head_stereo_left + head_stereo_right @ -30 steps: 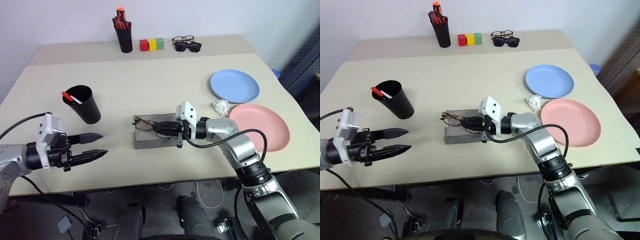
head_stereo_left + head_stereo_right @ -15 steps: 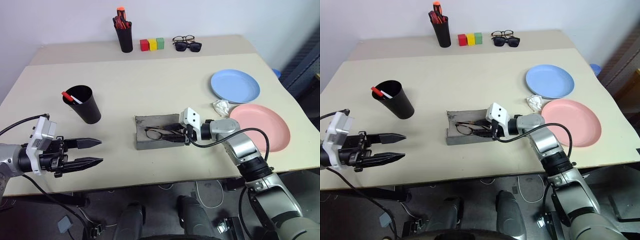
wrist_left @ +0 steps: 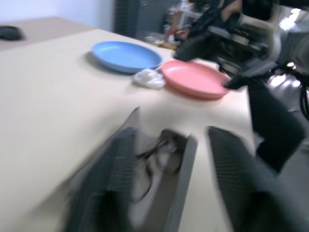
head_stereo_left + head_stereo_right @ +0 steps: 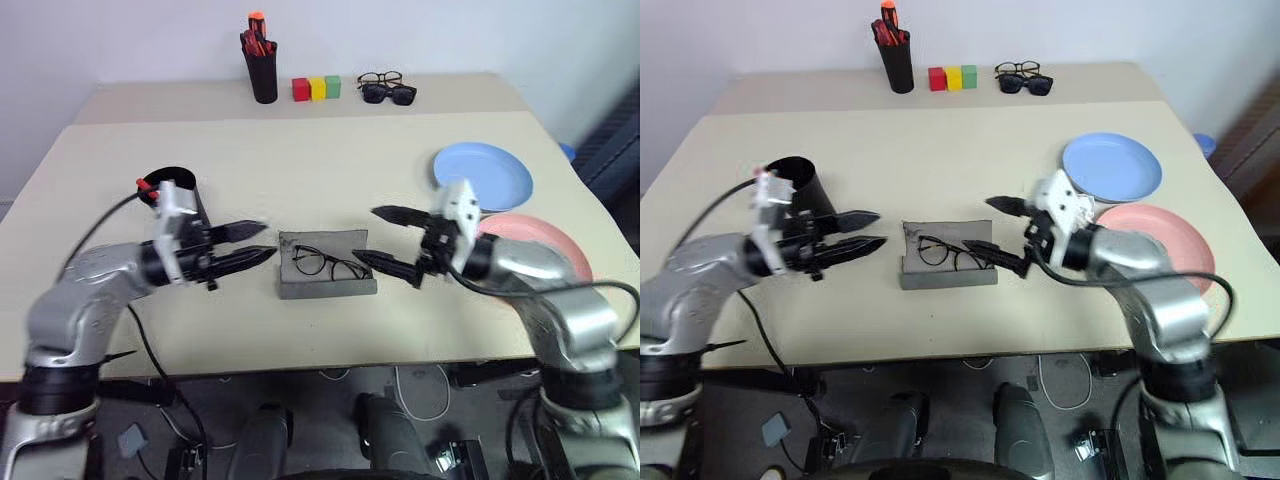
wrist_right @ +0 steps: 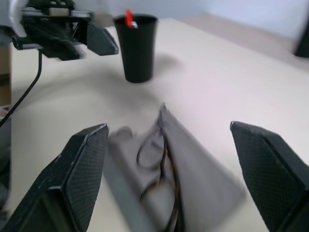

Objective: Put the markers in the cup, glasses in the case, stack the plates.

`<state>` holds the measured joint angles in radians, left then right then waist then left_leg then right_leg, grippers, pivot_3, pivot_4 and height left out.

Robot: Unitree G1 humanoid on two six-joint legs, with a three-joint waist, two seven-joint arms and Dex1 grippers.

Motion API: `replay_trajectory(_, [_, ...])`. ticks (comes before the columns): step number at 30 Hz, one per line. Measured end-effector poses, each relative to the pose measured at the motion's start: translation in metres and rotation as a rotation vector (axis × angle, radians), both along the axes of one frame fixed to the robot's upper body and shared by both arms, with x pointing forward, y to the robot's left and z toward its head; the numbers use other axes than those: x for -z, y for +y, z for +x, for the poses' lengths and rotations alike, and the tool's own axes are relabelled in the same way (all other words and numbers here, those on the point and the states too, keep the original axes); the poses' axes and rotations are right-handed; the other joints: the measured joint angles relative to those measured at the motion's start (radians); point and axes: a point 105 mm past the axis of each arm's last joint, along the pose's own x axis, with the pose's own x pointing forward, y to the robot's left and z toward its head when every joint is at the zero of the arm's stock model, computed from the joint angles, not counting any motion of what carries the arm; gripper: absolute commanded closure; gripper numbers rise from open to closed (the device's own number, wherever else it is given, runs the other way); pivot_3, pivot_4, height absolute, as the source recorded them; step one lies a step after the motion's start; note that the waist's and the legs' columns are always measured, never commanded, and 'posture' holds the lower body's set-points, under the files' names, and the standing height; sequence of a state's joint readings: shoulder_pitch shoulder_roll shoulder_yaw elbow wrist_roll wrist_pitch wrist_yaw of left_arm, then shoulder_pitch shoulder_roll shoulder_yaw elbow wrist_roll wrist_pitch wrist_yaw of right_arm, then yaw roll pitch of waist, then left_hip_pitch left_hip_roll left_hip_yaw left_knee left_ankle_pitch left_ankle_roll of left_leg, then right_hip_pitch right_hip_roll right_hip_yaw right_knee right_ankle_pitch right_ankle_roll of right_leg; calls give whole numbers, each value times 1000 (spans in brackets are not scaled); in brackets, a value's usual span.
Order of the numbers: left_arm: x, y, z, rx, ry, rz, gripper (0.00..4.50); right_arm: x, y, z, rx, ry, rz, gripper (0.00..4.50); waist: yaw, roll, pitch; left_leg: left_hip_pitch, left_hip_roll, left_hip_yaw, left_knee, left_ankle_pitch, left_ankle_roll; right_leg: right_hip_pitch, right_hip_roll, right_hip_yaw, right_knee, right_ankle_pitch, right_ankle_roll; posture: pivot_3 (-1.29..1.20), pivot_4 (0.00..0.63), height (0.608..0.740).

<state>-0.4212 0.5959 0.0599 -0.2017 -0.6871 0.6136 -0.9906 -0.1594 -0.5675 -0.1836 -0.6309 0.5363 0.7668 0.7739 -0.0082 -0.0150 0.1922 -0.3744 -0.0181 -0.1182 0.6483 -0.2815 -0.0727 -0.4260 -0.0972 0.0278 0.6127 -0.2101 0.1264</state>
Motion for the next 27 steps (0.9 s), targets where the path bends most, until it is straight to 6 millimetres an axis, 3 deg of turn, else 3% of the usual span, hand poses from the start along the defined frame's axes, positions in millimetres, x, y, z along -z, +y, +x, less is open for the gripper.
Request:
replay_trajectory(1, [2, -9, 8, -13, -2, 5, 4412, 7, -6, -10, 48, 25, -2, 371, 3, 0, 0, 0, 0, 0, 1, 0, 0, 0, 0, 0, 0, 0, 0, 0, 150, 740])
replay_trajectory(2, [4, -17, 18, -36, 6, 9, 4467, 11, -12, -19, 96, 36, -8, 371, 1, 0, 0, 0, 0, 0, 1, 0, 0, 0, 0, 0, 0, 0, 0, 0, 150, 740])
replay_trajectory(7, [0, -54, 73, -228, -64, 79, 4467, 34, -34, -57, 250, 79, -87, 371, -11, -2, 1, 2, 0, 2, 5, 0, 0, 3, 0, 1, 0, -3, -1, 0, 150, 740])
replay_trajectory(12, [-7, -84, 93, -193, -104, 247, 4467, 43, -43, -72, 356, 97, -105, 371, -8, -2, 1, 3, 0, 1, 5, 1, 1, 3, 0, 1, 0, -3, -1, 0, 150, 740])
replay_trajectory(17, [18, -84, 106, -144, -69, 451, 4467, 46, -43, -82, 409, 103, -84, 371, -5, -2, 1, 1, 0, 1, 3, 1, 1, 2, 0, 1, -1, -4, 0, 0, 150, 740])
replay_trajectory(22, [25, -63, 121, -103, -151, 640, 4467, 49, -47, -91, 431, 106, -88, 371, -4, -4, 2, 0, 0, 1, 1, 0, 1, 1, 0, 1, -2, -4, 1, 0, 150, 740])
replay_trajectory(27, [42, -51, 120, 8, -135, 734, 4467, 46, -58, -96, 450, 91, -113, 371, -2, -5, 3, 0, 0, 1, 1, 0, 1, 1, 0, 1, -2, -5, 1, 0, 150, 740])
